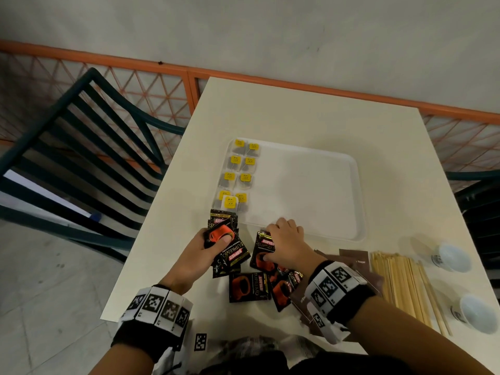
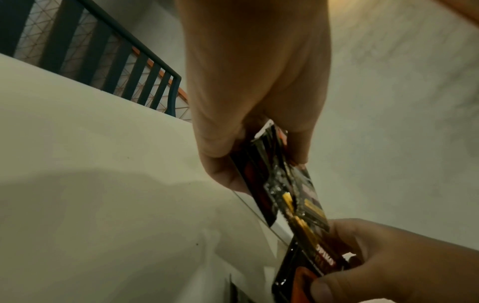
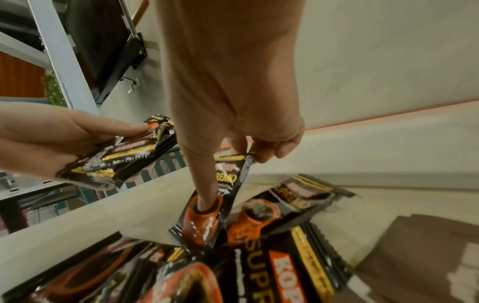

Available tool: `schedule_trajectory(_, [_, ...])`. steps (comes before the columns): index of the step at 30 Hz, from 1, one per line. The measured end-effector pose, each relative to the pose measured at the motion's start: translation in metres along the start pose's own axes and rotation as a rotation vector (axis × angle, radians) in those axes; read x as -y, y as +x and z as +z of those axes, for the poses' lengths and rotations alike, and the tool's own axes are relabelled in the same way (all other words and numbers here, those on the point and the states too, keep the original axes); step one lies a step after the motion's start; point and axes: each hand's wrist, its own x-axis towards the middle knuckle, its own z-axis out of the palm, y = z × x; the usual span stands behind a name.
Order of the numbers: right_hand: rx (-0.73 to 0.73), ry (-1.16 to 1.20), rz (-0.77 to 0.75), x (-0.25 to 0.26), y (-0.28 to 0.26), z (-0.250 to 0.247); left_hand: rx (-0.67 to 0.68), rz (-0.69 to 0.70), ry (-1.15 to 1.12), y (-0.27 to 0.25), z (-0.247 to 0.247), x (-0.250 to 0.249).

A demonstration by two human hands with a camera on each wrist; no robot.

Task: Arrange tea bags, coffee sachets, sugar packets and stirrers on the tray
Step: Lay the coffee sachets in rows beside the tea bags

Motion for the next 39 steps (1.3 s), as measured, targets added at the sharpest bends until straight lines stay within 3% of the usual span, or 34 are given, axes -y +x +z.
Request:
schedule_trajectory(2, [-0.003,0.086,-0.034,0.001,-0.004,-0.004,0.001,0.007,-0.022,0.001,-0.001,-0.001])
schedule_trajectory(6, [0.040,0.519,-0.047,-0.001,-0.020,-0.020,0.007,0.010,-0.126,0.003,-0.002,-0.005])
schedule_trajectory(11, [-0.088,1.064,0.009,-0.005,-0.029,-0.044,0.033,0.008,-0.275,0.009,-0.002,-0.011])
schedule_trajectory(20, [-0.031,1.530,-0.065,0.014,-0.032,-0.057,0.099,0.027,-0.458,0.025,-0.007,-0.033])
schedule_trajectory(23, [0.024,1.388,-0.073,0.024,-0.032,-0.055,0.203,-0.023,-0.479,0.026,-0.006,-0.038])
schedule_trajectory(26, [-0.044,1.106,-0.043,0.034,-0.025,-0.051,0.361,-0.104,-0.500,0.026,-0.004,-0.040])
schedule_trajectory(31, [-0.149,0.965,-0.003,0.035,-0.020,-0.053,0.502,-0.154,-0.522,0.028,-0.001,-0.046])
schedule_trajectory(35, [-0.294,0.961,0.162,0.031,-0.018,-0.056,0.408,-0.100,-0.616,0.033,0.011,-0.055])
schedule_trajectory(39, [-0.218,1.138,0.127,0.029,-0.016,-0.057,0.208,-0.025,-0.681,0.045,0.025,-0.062])
